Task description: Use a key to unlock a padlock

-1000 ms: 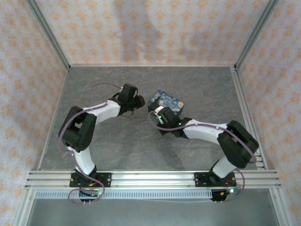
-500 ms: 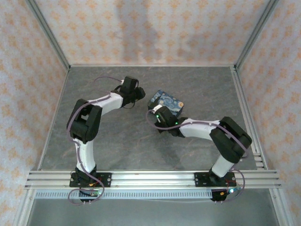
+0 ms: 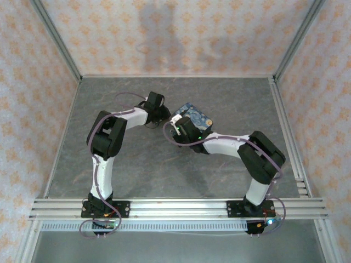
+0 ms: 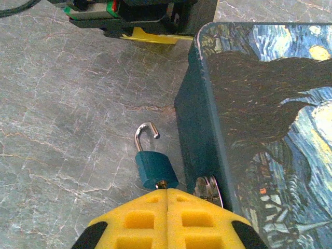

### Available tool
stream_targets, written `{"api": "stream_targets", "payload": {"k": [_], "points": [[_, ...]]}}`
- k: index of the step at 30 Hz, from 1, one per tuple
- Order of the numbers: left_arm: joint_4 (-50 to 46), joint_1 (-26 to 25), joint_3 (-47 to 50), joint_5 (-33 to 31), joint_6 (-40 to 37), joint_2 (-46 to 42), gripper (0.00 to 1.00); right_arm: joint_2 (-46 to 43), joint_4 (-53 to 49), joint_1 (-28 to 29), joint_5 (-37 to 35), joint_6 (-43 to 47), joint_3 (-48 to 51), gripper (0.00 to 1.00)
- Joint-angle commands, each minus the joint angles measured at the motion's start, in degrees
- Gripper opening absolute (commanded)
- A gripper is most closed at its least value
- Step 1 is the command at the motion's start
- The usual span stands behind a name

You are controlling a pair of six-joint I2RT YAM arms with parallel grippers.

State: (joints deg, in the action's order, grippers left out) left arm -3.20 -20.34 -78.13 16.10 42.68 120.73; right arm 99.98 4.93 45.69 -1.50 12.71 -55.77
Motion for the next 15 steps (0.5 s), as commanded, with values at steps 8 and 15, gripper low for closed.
{"api": "stream_targets", "payload": {"k": [8, 15], "points": [[2.0, 0.0, 9.6, -2.2, 2.4, -11.9, 0.31, -19.1, -4.7, 0.5, -1.9, -5.7, 5.5, 0.0], [2.4, -1.4, 16.4, -3.1, 3.7, -21.1, 0.33, -29.9, -11.7, -0.5, -9.8, -9.2, 7.8, 0.0]]}}
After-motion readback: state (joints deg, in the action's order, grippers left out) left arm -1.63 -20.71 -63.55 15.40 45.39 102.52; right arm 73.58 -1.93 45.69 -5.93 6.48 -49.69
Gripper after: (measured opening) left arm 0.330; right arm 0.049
